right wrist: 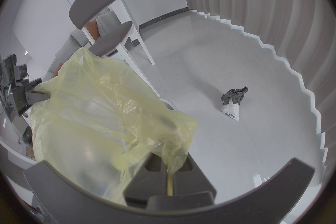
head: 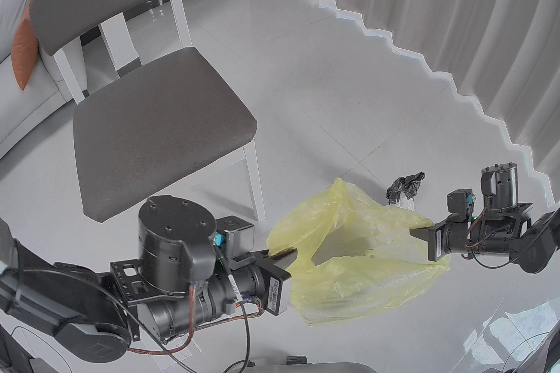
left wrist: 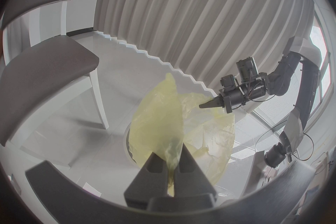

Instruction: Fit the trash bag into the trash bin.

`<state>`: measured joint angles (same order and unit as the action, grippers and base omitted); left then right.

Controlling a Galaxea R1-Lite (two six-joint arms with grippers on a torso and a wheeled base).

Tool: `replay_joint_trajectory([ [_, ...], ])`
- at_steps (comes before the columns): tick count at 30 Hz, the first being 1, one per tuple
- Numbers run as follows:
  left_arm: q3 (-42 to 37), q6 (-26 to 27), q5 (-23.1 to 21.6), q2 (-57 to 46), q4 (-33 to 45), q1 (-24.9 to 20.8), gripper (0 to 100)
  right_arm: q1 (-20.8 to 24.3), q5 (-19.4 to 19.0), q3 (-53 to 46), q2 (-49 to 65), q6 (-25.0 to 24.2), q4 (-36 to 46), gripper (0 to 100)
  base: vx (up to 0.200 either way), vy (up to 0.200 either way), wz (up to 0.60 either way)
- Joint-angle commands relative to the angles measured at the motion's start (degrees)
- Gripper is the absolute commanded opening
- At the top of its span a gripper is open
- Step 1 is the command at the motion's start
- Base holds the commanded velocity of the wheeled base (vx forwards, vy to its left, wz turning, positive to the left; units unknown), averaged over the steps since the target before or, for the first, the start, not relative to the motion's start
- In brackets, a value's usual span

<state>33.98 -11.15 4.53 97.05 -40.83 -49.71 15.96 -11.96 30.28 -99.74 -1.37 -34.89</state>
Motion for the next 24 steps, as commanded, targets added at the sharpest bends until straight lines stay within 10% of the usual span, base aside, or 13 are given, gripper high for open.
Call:
replay_joint_trajectory([
  [1, 0.30, -0.10, -0.23, 6.66, -4.00, 0.76, 0, 0.21, -0.26, 0.22, -8.63, -0.04, -3.87, 0, 0.000, 0.000, 0.00],
  [24, 11.11, -0.18, -3.04, 24.59, -12.79, 8.93, 0, -3.92, -5.79, 8.57, -19.79, -2.15, -9.67, 0, 0.000, 0.000, 0.00],
])
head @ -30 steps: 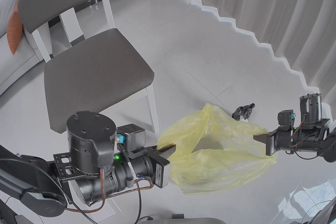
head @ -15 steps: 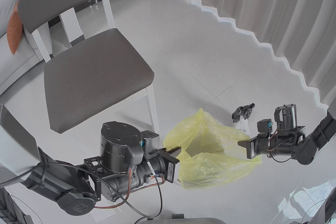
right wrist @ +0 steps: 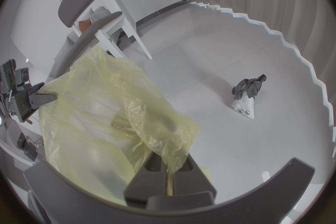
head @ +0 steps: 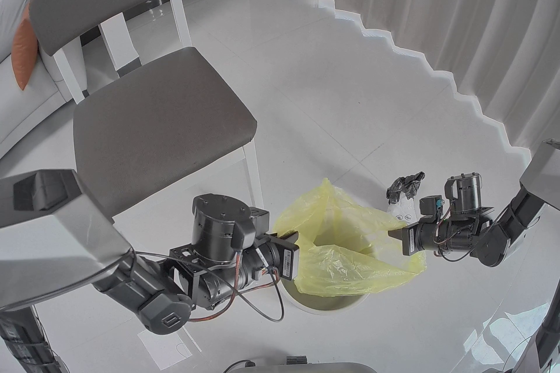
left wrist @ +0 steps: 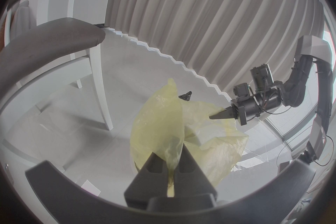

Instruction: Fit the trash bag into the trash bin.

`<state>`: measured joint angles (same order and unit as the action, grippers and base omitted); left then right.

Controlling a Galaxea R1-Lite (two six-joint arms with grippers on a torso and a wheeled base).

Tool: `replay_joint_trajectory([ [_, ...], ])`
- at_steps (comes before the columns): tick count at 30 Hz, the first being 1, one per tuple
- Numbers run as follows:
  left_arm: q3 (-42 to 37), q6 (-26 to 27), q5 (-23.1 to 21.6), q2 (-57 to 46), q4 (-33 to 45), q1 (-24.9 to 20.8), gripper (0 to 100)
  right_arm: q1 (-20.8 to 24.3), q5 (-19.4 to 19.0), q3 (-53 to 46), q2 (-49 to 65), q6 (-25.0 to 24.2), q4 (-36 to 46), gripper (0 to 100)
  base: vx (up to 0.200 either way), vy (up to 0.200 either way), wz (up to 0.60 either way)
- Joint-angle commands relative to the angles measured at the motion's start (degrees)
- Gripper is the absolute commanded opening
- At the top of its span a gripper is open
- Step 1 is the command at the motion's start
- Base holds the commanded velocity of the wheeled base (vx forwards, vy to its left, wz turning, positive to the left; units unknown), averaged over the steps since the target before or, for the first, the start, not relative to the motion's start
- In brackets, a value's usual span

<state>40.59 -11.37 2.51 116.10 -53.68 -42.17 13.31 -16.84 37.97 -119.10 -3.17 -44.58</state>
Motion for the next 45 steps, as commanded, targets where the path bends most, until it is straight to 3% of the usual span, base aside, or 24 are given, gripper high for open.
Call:
replay_joint_trajectory([
  [1, 5.64, 0.04, -1.11, 6.50, 0.15, 1.39, 0, -1.27, -0.92, 0.96, -0.43, -0.35, 0.20, 0, 0.000, 0.000, 0.00],
  [5, 9.06, 0.04, -1.11, 10.64, 0.15, 1.56, 0, -1.27, -0.92, 1.40, -1.22, -0.35, 0.11, 0, 0.000, 0.000, 0.00],
  [14, 15.13, -0.05, -1.98, 13.10, 2.43, 7.89, 0, -1.80, -2.24, 7.91, -6.85, -0.26, 0.99, 0, 0.000, 0.000, 0.00],
  [23, 12.93, -0.23, -2.60, 14.59, 3.49, 8.07, 0, -1.89, -2.41, 11.42, -14.14, -0.17, 0.55, 0, 0.000, 0.000, 0.00],
  [29, 10.82, 0.04, -2.51, 14.33, 2.87, 11.05, 0, -1.97, -2.41, 10.98, -15.37, 0.18, 0.20, 0, 0.000, 0.000, 0.00],
  [40, 1.94, 0.48, -2.86, 15.03, -6.79, 11.23, 0, -1.89, -2.41, 7.73, -15.99, 0.71, -0.24, 0, 0.000, 0.000, 0.00],
  [45, -1.57, 0.48, -3.13, 12.31, -7.76, 10.18, 0, -1.89, -2.41, 2.81, -15.81, 1.41, -4.99, 0, 0.000, 0.000, 0.00],
])
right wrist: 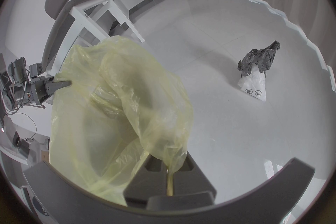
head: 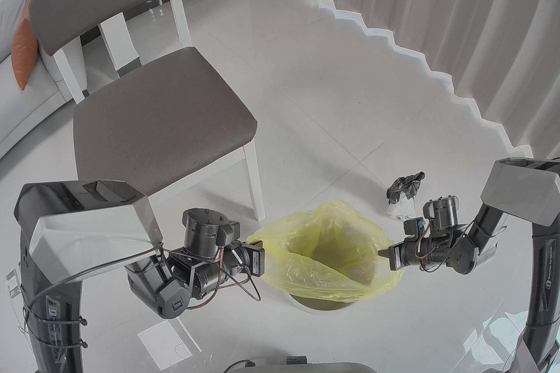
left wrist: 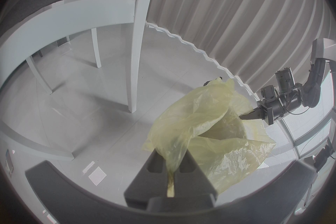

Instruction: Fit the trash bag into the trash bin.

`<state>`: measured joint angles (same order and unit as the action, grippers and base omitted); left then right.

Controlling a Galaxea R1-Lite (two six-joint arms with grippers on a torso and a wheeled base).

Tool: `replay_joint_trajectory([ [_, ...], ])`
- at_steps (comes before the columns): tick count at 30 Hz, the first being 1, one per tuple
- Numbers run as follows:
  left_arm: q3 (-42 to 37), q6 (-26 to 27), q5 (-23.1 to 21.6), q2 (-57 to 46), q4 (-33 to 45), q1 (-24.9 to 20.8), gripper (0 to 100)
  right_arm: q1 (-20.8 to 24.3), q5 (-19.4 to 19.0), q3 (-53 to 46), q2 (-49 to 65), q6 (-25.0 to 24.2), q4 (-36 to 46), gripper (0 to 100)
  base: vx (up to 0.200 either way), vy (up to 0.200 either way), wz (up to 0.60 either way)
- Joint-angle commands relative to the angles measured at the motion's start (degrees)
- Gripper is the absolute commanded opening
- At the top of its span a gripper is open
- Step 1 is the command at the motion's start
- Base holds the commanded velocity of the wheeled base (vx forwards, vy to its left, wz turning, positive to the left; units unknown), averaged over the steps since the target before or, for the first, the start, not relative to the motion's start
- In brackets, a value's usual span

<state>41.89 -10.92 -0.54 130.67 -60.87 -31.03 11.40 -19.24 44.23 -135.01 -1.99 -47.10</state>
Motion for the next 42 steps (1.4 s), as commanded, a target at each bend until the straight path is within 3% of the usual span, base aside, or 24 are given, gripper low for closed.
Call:
replay_joint_trajectory([
  [1, -3.04, 0.02, -0.08, -2.44, -0.66, -1.23, 0, 0.03, -0.01, -3.97, 0.10, 0.32, -3.17, 0, 0.000, 0.000, 0.00],
  [28, -11.74, 1.17, 0.10, -1.91, -7.77, -2.64, 0, 4.42, -0.01, -13.64, -0.69, 0.49, -12.57, 0, 0.000, 0.000, 0.00],
  [38, -5.59, 1.17, 0.27, 2.31, -7.51, -1.41, 0, 0.38, -0.01, -8.37, -1.92, 0.41, -11.87, 0, 0.000, 0.000, 0.00],
  [42, -0.93, 1.17, 0.27, 4.94, -6.90, 0.00, 0, -1.38, -0.10, -3.18, -1.66, 0.49, -7.12, 0, 0.000, 0.000, 0.00],
])
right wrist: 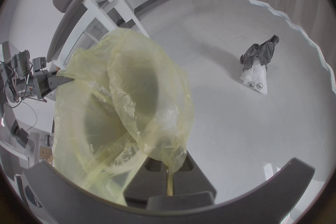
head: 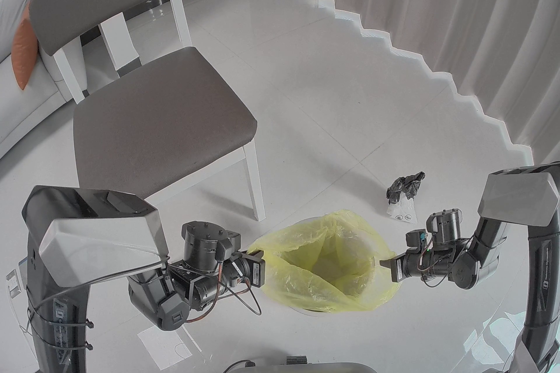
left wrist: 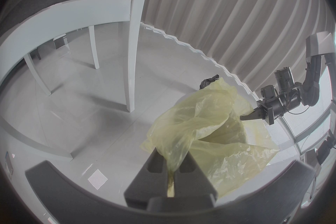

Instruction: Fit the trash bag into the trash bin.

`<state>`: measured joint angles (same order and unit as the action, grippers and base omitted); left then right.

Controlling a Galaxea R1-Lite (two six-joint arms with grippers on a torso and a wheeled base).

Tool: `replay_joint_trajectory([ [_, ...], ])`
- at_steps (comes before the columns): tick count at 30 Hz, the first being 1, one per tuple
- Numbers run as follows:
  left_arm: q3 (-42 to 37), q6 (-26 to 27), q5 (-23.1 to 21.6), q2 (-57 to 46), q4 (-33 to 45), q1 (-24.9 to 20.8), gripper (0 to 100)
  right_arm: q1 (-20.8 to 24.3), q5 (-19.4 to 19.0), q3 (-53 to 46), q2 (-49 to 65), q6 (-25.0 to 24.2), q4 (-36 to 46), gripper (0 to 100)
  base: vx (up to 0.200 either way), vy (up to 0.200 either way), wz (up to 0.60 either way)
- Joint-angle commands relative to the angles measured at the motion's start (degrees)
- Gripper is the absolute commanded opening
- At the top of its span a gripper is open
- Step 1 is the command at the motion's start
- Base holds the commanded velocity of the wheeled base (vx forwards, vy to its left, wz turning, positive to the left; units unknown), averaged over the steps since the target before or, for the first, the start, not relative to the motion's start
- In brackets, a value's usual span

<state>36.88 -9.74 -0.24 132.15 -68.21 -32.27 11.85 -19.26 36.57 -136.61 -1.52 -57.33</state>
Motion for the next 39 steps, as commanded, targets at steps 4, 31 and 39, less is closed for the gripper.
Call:
replay_joint_trajectory([
  [4, 6.37, -0.02, 0.07, 4.26, 0.71, 1.51, 0, -2.53, -0.07, 9.22, -0.15, -0.06, 7.67, 0, 0.000, 0.000, 0.00],
  [31, 3.90, -0.28, 0.42, 0.39, -0.35, 2.56, 0, -2.71, -0.07, 8.52, 0.82, 0.03, 7.85, 100, 0.000, 0.000, 0.00],
  [39, 6.19, -0.46, 1.39, 4.44, -0.44, 1.33, 0, -5.87, -0.07, 3.77, 11.28, 0.03, 7.67, 100, 0.000, 0.000, 0.00],
])
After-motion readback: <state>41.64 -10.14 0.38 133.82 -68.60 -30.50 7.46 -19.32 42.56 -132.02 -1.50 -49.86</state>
